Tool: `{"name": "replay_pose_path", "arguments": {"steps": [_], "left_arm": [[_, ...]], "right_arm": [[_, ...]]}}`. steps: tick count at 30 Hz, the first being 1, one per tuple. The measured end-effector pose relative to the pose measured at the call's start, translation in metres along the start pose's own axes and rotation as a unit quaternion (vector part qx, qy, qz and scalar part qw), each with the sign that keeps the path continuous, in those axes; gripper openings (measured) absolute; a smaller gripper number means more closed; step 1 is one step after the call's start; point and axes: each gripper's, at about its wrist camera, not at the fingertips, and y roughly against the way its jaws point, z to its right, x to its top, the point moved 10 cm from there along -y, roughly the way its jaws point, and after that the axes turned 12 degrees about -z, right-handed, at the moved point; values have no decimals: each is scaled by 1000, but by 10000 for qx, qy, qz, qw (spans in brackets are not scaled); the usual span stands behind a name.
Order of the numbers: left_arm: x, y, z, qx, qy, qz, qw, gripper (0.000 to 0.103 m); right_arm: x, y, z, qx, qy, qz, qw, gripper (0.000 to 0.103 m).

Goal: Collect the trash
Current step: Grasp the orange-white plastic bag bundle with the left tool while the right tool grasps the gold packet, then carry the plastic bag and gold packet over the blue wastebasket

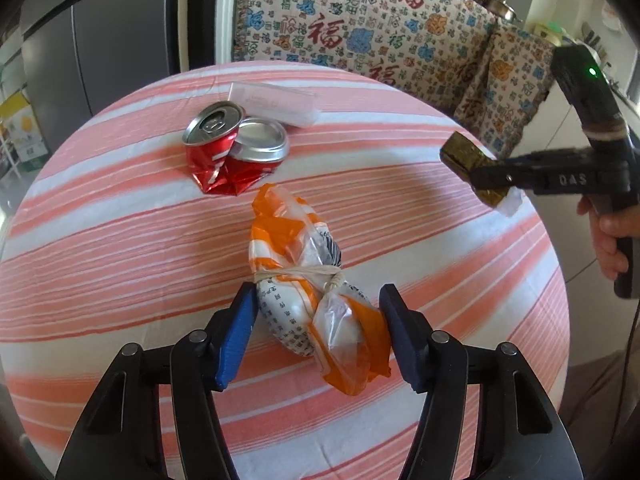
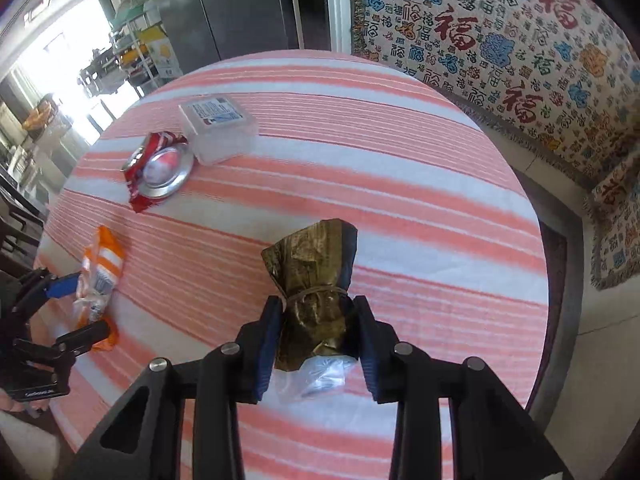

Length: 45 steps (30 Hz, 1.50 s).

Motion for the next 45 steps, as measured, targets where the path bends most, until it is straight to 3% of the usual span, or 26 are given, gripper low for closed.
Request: {"name": "replay_pose_path", "arguments": {"steps": [8,13,20,24,32,38,45], "left_arm": [[-15,-4,46,-208,-319,-85,9992,63],[-25,-8,67,-101,-508,-207,9984,64],[-26,-10,65,-80,-409,-270,9988,71],[-25,-8,63,35,-484,-226,9986,64],[-19,8,77,-168,-535,-98,9984,63],[-8,19,134,-521,-906,-26,9945,63],[3,13,235,-1015,-1460,-118,9840,63]], "right_arm": [[-87,22,-6,624,-529,429,9957,29],[-113,13,5,655,-818,319,9940,29],[-119,7,-3,425,-490,195,9977,32],[-118,8,-1,436,-575,178,9972,29],[-124,31,18,570,-920,596,9923,28],[-142,53,54,520,-1325,840,9862,28],[-186,85,133,159,-2090,1078,9718,28]]}}
